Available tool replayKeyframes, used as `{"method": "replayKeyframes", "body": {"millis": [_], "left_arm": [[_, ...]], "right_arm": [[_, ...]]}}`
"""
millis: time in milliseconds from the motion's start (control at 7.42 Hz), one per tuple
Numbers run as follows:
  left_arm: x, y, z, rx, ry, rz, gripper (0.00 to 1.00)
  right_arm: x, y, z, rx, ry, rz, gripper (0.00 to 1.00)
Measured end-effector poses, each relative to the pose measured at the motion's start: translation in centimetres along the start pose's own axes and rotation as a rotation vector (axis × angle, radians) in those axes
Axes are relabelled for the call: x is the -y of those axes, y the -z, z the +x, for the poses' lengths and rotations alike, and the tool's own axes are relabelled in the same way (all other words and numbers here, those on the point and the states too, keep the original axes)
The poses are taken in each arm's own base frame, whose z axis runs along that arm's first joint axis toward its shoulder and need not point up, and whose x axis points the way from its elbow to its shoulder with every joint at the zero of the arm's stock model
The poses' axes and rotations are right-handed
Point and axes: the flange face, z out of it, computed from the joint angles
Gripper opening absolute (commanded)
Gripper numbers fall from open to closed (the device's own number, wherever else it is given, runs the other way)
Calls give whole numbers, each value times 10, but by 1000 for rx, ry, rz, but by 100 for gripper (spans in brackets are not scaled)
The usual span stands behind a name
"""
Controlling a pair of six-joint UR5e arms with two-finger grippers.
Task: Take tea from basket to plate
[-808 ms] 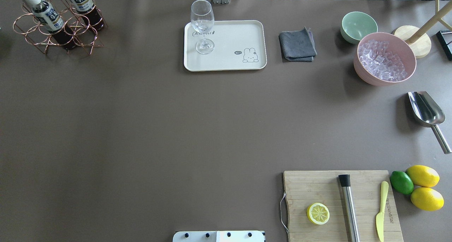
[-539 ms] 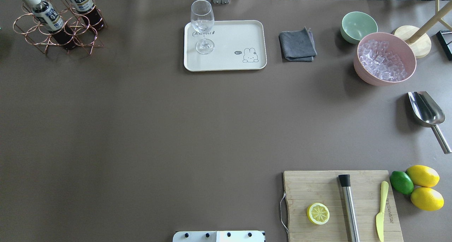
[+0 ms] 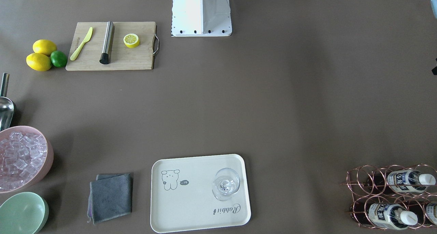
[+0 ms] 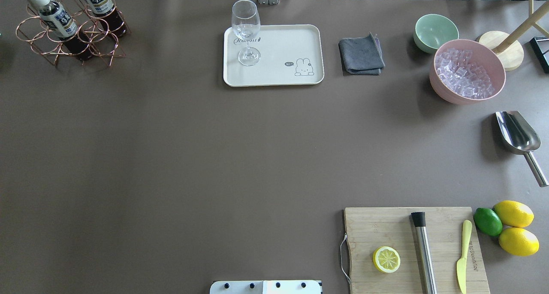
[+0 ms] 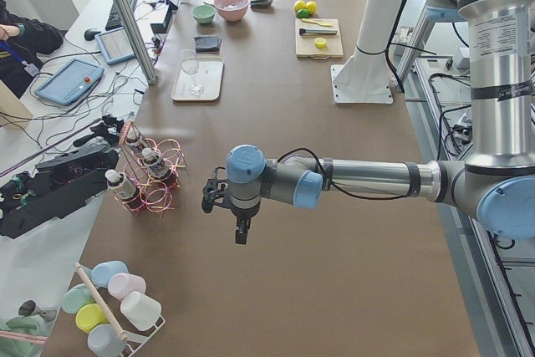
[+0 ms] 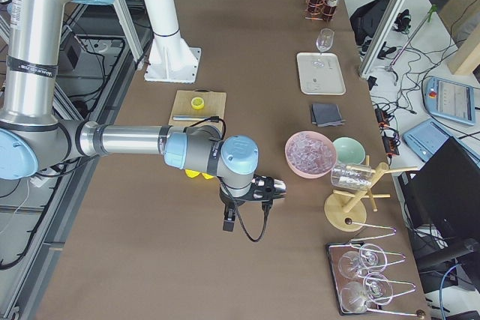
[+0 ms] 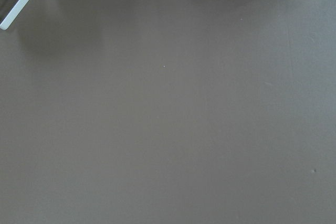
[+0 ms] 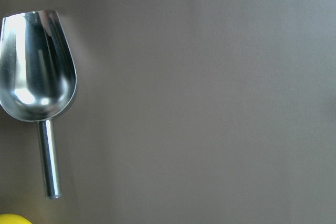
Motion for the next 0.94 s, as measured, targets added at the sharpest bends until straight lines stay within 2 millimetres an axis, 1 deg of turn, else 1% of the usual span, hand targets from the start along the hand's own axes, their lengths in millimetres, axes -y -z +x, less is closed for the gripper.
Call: {"method": "replayKeyframes", "body": {"millis": [135,404,674,943], "left_arm": [[4,7,8,-3,-17,16,98],[13,10,18,-9,-39,24,98],[19,14,21,-7,-135,36,98],[32,27,28,1,-219,68,98]], "right_arm": [[1,1,0,-4,1,1,100],[1,1,0,-6,2,1,100],[0,0,-1,-7,5,0,100],[-1,0,-1,-4,7,-2,100]]}}
